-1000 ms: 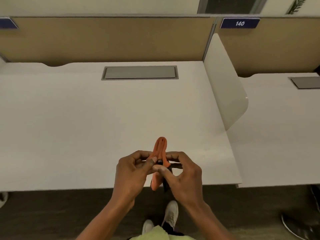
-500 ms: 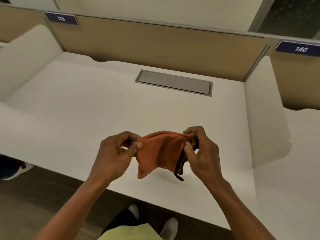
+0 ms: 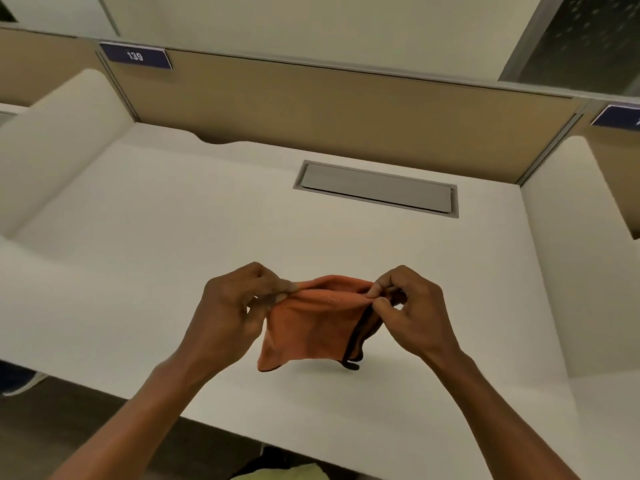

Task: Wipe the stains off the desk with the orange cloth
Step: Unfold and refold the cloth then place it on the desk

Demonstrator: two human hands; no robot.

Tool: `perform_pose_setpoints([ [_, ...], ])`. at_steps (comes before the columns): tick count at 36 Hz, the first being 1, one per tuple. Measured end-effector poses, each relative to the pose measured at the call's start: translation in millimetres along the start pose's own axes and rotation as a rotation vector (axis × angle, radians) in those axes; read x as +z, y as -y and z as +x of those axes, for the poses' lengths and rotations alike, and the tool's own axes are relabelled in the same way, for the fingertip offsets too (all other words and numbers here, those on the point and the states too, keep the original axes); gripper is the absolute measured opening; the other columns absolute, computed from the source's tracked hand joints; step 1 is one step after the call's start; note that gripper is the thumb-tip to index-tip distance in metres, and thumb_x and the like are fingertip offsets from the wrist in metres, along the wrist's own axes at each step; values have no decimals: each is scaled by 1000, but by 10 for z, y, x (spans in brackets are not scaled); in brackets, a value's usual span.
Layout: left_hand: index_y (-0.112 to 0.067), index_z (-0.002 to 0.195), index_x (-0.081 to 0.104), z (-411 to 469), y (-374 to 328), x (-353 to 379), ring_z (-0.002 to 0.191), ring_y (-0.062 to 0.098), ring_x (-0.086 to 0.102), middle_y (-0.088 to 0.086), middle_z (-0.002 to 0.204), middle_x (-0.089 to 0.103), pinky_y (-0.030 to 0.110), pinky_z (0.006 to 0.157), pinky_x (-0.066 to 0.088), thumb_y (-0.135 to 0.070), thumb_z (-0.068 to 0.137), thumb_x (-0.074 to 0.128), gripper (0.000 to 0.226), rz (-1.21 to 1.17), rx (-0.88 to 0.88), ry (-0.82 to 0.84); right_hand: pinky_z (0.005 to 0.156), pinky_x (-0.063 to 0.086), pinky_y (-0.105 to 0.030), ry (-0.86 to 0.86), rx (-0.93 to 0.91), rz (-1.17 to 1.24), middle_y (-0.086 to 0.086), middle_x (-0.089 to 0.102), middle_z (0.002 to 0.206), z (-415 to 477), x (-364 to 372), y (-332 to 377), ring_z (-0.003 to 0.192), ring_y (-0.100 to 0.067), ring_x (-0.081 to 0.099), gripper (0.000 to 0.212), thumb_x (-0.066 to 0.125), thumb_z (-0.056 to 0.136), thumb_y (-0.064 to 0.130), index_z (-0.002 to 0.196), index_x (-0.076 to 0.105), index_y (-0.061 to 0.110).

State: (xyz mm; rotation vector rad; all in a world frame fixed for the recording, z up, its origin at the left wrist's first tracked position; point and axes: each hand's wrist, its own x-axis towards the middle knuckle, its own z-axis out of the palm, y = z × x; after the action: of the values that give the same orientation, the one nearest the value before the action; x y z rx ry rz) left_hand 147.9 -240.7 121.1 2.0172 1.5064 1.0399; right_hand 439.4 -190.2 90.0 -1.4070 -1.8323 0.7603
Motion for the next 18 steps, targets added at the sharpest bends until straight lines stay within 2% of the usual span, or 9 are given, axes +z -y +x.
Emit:
perform_pose_setpoints([
  [4, -31, 123, 82, 203, 306, -254, 82, 11, 67, -12, 104, 68, 19, 64, 49, 4, 94, 69, 47, 83, 146, 127, 68, 60, -36, 21, 39, -13, 12, 69, 79, 191, 148, 122, 75, -12, 68, 8, 66, 73, 18, 73, 70, 25],
  [7, -39, 131, 76, 352, 532, -402, 78, 7, 60, -11, 119, 64, 22, 65, 52, 10, 92, 73, 63, 182, 237, 274, 68, 60, -38, 34, 20, -28, 10, 69, 77, 325, 241, 209, 73, -13, 68, 7, 64, 75, 25, 72, 70, 24],
  [9, -41, 130, 77, 430, 658, -464, 79, 8, 58, -10, 126, 62, 26, 65, 55, 10, 90, 73, 65, 193, 259, 344, 67, 60, -40, 42, 6, -37, 9, 68, 75, 407, 295, 255, 71, -14, 67, 8, 64, 75, 26, 71, 69, 23],
  [11, -40, 126, 79, 489, 750, -505, 79, 8, 59, -10, 127, 62, 28, 66, 56, 7, 92, 73, 58, 182, 258, 380, 66, 60, -41, 50, -4, -42, 9, 68, 75, 471, 339, 297, 69, -15, 66, 5, 65, 75, 21, 71, 69, 21],
  [15, -28, 120, 80, 544, 877, -545, 80, 6, 62, -12, 111, 66, 24, 70, 54, -10, 97, 76, 29, 155, 216, 392, 63, 59, -38, 74, -41, -54, 10, 70, 75, 520, 394, 381, 67, -16, 67, 6, 66, 73, 17, 72, 70, 20],
  [18, -28, 116, 76, 568, 968, -601, 83, 7, 64, -16, 105, 63, 26, 72, 54, -18, 97, 78, 21, 149, 172, 423, 65, 59, -35, 93, -80, -93, 13, 69, 80, 502, 432, 424, 72, -15, 68, 15, 65, 73, 10, 78, 70, 23],
])
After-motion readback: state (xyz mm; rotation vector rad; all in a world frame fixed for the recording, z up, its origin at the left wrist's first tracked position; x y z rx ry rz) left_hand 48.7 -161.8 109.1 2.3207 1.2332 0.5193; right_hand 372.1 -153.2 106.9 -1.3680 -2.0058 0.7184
